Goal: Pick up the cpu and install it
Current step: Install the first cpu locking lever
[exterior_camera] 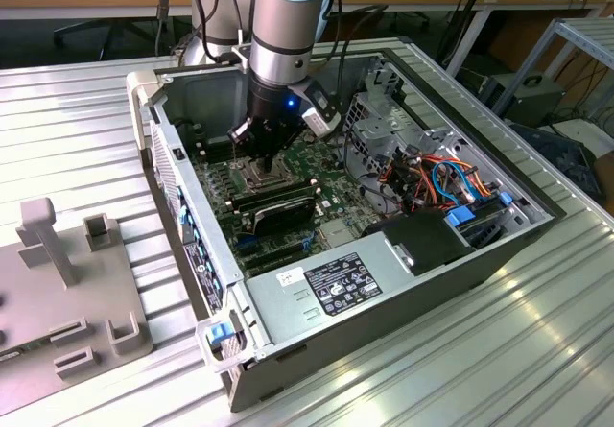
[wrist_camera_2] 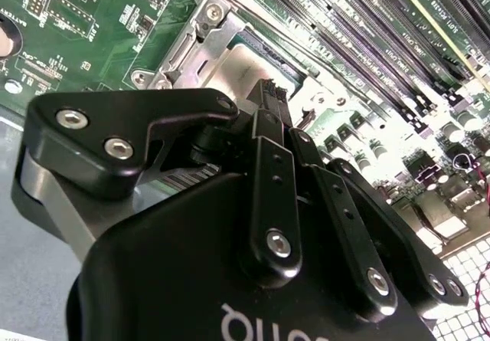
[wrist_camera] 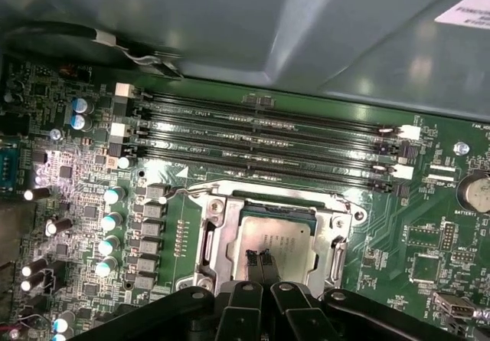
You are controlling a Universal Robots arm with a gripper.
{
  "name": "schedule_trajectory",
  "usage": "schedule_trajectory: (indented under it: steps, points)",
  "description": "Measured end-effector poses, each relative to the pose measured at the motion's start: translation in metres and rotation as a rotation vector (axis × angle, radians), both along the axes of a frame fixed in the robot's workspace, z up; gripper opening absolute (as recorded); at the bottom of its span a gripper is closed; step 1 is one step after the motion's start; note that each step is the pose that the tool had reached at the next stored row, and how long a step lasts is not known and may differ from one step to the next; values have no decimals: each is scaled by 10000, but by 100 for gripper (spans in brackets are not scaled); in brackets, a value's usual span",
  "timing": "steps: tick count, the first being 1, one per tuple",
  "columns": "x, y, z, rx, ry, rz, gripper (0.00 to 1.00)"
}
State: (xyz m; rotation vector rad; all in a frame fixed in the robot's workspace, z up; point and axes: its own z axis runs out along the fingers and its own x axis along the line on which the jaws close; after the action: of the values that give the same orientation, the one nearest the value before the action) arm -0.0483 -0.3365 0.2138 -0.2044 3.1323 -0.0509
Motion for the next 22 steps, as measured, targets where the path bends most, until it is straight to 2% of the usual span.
schedule_trajectory:
  steps: [4,15,22]
  points:
    - [-1,0,0,-1,0,-215,11]
    - [-2,0,0,1,-1,-221,11]
    - [-74,0,0,1,0,-220,11]
